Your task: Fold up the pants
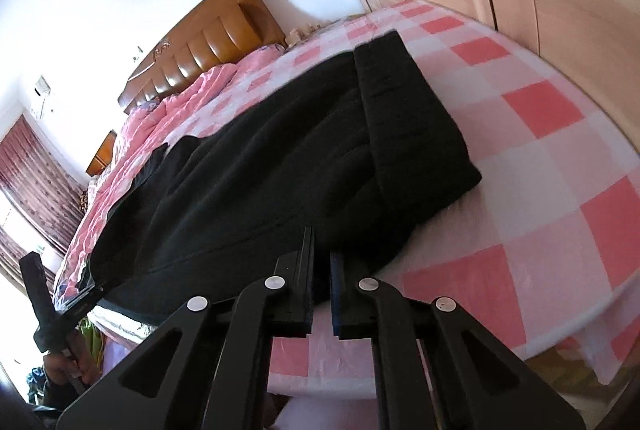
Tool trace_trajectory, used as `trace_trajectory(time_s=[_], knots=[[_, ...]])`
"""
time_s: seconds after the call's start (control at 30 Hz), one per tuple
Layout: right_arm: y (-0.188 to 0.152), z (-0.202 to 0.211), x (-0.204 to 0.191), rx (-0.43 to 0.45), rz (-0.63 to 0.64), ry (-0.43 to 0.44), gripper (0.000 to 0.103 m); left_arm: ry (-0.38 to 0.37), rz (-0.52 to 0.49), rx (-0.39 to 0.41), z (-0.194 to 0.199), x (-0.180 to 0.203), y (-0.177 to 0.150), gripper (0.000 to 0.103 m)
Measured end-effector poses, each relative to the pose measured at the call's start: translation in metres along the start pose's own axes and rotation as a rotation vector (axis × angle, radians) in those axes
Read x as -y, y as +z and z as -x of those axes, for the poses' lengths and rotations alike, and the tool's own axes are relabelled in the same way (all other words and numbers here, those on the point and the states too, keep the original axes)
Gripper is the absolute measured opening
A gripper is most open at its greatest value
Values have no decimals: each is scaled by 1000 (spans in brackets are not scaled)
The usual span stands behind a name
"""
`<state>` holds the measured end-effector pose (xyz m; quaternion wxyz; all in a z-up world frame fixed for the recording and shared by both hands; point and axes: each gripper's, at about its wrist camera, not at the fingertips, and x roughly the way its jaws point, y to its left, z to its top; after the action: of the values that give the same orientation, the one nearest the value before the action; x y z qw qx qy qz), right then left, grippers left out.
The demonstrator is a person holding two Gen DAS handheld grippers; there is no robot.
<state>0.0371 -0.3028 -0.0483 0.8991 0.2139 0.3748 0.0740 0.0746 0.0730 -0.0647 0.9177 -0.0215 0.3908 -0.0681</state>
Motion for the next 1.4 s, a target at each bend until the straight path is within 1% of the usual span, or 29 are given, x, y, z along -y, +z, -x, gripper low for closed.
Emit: trace_trajectory(time_s=[0.1, 0.17, 0.27, 0.33, 0.4, 0.5, 0.57, 0.67, 0.73, 0.8, 0.83, 0.9, 0.93, 1.0, 1.1, 1.17, 1.23, 1.3, 1.37, 1.4], knots=[[3, 5, -6, 23, 22, -5, 6, -6, 5, 24, 6, -1, 3, 9], [1, 0, -5, 12, 35, -23, 6, 1, 4, 36, 10, -1, 3, 10], [-8, -13, 6, -25, 8, -35, 6, 17, -12, 5, -3, 0, -2, 10], [-12, -13, 7, -28, 7, -38, 6, 44, -42, 14, -8, 2, -6, 11], [-10, -4, 3, -9, 12, -30, 6, 76, -85, 23, -6, 9, -9, 11], [-8, -1, 0, 2, 28, -31, 6, 61, -66, 20, -4, 5, -7, 11], [-11, -3, -1, 0, 22, -45, 6, 65, -70, 19, -7, 4, -8, 11], [-14, 6, -4, 24, 25, -43, 6, 91, -92, 32, -6, 9, -9, 11], [-13, 10, -7, 33, 40, -43, 6, 73, -58, 59, 1, 5, -7, 11], [-14, 7, -6, 21, 48, -53, 6, 71, -61, 62, 4, 4, -6, 11], [-16, 1, -2, 4, 42, -64, 6, 75, -74, 51, 2, 5, -6, 11], [-21, -6, 6, -20, 5, -60, 6, 84, -82, 40, -3, 6, -11, 11], [-20, -2, 7, -12, -7, -49, 6, 90, -84, 41, -3, 7, -12, 11], [-16, 7, 0, 14, 21, -47, 6, 88, -82, 70, 5, 6, -11, 11], [-10, 18, -9, 44, 47, -34, 6, 88, -93, 79, 9, 7, -5, 11], [-12, 14, -9, 34, 60, -54, 6, 96, -104, 67, 4, 9, -7, 11], [-19, 2, 2, -4, 33, -65, 6, 103, -105, 40, -4, 9, -13, 11], [-24, -6, 8, -30, 12, -60, 6, 110, -117, 42, -4, 9, -17, 11], [-23, -4, 7, -29, 8, -59, 7, 110, -130, 38, -2, 10, -16, 12], [-20, 0, 5, -24, 10, -54, 11, 106, -127, 37, -1, 9, -14, 16]])
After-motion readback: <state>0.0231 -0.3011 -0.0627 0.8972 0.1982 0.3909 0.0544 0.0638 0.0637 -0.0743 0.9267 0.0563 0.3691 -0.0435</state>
